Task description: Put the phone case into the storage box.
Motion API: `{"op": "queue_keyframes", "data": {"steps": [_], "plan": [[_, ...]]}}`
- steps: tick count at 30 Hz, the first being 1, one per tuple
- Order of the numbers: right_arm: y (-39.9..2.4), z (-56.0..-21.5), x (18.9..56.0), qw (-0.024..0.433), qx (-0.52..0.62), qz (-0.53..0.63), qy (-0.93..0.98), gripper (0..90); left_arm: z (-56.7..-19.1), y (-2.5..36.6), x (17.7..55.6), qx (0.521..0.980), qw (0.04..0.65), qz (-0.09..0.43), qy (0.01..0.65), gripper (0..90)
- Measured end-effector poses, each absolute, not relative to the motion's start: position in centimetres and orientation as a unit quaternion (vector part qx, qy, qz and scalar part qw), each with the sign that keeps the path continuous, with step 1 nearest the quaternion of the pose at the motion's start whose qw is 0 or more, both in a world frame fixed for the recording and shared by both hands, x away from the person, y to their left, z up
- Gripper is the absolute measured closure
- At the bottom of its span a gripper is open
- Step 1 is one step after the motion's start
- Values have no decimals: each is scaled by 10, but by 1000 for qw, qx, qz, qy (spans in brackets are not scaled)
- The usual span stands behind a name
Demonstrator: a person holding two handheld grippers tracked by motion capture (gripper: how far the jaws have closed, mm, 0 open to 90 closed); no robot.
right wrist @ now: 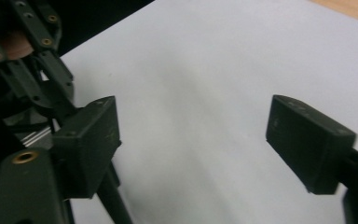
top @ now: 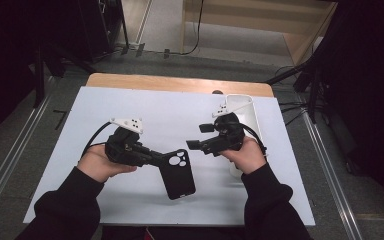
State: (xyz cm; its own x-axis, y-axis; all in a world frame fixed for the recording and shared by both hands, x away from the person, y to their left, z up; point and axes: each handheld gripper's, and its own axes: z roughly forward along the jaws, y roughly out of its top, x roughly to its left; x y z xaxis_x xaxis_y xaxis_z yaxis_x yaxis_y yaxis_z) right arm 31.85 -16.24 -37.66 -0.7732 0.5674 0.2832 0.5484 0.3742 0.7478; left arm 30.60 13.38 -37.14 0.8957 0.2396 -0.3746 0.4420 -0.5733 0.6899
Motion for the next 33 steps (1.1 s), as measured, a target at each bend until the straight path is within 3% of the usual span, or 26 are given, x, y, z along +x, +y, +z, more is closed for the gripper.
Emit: {"op": "queue_keyframes", "data": {"steps": [4,9,16,19,33], "plan": [[-163,-383,319,38,345,447,824,0,-369,135,306,880,416,-115,196,796],[-158,-392,318,12,342,439,831,0,-365,137,306,882,411,-109,204,795],[-158,-395,316,34,349,448,823,1,-358,141,306,884,403,-88,220,795],[-158,-397,316,56,369,439,817,93,-354,143,306,884,400,-76,229,795],[-155,-407,315,84,389,434,808,115,-345,155,311,875,393,-40,278,795]]}}
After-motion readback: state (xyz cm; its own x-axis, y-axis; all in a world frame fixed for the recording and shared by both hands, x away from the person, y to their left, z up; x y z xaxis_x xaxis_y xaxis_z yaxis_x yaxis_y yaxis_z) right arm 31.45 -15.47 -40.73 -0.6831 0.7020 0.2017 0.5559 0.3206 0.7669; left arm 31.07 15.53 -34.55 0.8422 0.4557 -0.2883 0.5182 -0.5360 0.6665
